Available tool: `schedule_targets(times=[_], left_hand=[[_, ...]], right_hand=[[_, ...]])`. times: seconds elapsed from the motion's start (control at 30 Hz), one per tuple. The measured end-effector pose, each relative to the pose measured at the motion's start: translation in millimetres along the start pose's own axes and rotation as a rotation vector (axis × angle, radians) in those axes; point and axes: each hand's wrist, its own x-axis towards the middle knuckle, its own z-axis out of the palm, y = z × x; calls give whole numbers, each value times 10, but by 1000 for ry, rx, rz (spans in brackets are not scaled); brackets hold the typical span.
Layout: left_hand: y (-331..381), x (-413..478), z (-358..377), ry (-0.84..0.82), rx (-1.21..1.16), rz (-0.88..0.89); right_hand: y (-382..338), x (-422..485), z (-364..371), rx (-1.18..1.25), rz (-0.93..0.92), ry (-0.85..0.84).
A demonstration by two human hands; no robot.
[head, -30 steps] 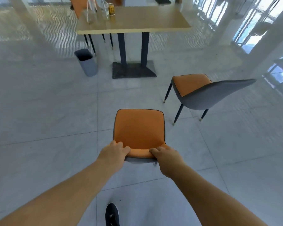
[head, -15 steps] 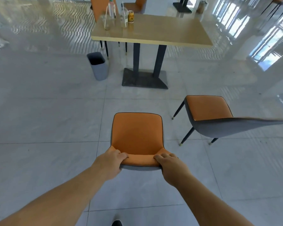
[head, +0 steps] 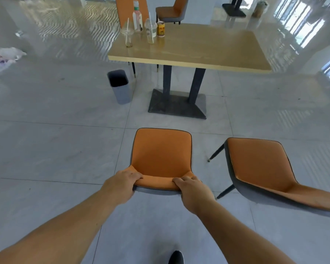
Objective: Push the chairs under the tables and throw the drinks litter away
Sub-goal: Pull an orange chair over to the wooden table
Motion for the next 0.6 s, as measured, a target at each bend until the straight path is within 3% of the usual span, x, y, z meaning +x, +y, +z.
schedule_targets(times=[0.6], left_hand=[[-523, 2557, -1250, 2, -2, 52]], right_hand=[[730, 2446, -1325, -16, 49, 2]])
